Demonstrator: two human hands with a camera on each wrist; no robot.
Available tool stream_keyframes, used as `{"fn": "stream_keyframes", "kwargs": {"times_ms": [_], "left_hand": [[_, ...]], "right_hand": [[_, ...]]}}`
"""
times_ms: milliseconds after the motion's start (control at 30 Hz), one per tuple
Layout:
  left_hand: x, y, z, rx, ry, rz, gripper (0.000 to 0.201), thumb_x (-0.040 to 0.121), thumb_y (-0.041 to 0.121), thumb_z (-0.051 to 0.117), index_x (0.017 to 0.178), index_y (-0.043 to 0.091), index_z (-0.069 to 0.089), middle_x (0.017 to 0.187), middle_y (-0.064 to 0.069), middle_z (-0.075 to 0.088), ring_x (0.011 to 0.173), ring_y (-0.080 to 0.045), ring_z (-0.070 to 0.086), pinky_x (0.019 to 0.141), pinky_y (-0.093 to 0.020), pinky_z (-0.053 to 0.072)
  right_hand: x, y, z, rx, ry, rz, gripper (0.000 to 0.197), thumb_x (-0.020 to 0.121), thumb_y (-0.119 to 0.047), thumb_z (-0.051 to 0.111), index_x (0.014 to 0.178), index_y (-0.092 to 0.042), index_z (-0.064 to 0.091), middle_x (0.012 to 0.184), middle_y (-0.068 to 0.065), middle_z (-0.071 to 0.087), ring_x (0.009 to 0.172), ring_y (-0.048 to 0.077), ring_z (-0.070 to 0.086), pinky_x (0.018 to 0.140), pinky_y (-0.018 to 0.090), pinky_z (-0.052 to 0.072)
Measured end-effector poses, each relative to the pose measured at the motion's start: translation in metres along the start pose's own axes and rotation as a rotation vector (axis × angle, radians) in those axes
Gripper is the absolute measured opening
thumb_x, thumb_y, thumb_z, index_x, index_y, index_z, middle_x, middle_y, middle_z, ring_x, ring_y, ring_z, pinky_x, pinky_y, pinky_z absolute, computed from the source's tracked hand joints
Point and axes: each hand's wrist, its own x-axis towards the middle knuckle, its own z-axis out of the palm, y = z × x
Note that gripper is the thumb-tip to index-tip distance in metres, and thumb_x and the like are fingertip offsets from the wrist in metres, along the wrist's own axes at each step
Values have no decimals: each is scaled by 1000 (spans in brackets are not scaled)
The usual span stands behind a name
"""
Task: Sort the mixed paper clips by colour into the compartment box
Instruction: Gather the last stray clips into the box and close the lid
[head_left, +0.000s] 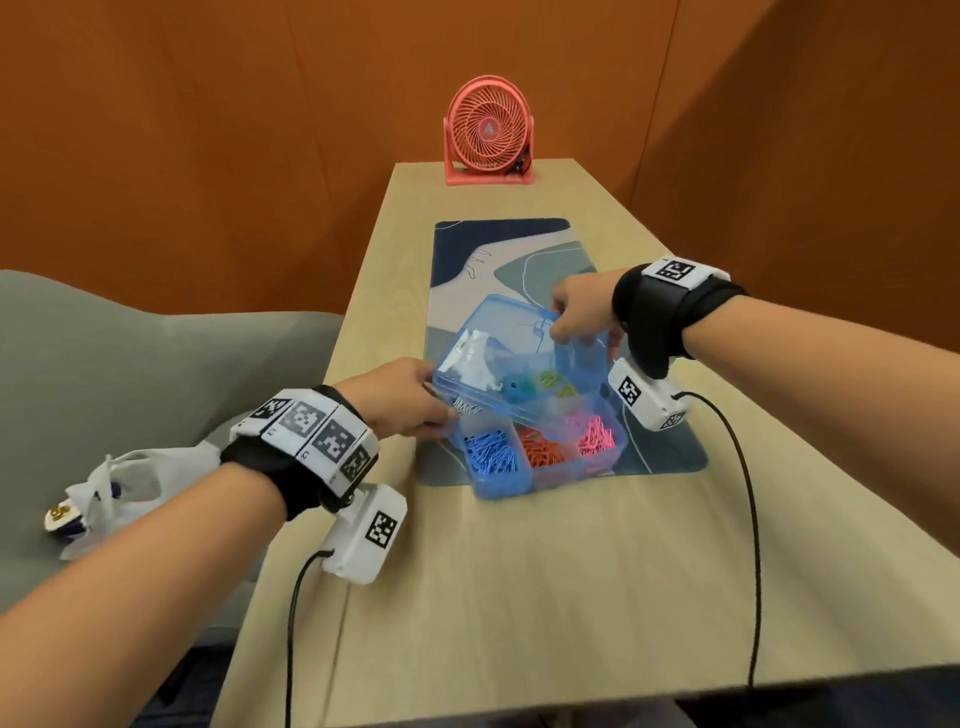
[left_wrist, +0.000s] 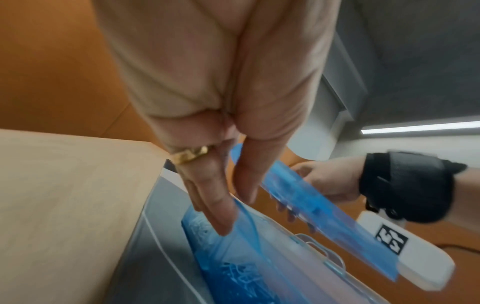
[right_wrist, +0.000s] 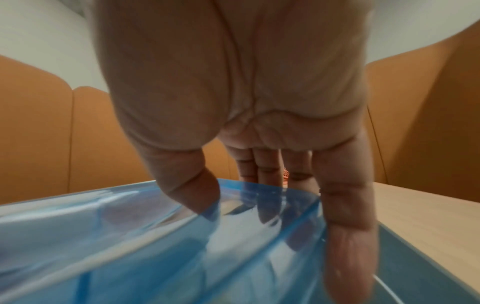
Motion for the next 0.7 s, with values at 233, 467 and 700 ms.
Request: {"fn": "stream_keyframes", "kwargs": {"times_ms": [233, 467, 700], "left_hand": [[-8, 0, 7, 63, 195, 27, 49, 84, 26, 69, 124, 17, 42, 107, -8, 57, 94, -21, 60, 77, -34, 55], [-15, 6, 17, -141, 285, -34, 25, 94, 24, 48, 108, 7, 61, 108, -15, 59, 85, -21, 53, 61, -28, 46], [-17, 0, 22, 18, 303, -3, 18, 96, 16, 47, 109, 12, 59, 91, -6, 57, 75, -19, 56, 70, -33, 54]], "right_hand": [[-32, 3, 14, 116, 29, 66, 25, 91, -18, 55, 103, 3, 59, 88, 12, 65, 77, 29, 69, 37, 25, 50], [-48, 2, 33, 71, 75, 102, 25, 94, -23, 49, 95, 0, 58, 96, 17, 66, 59, 24, 57, 55, 30, 48], [-47, 2, 41, -58, 133, 139, 28, 91, -27, 53, 69, -10, 48, 72, 6, 54, 62, 20, 51, 49, 24, 37]]}}
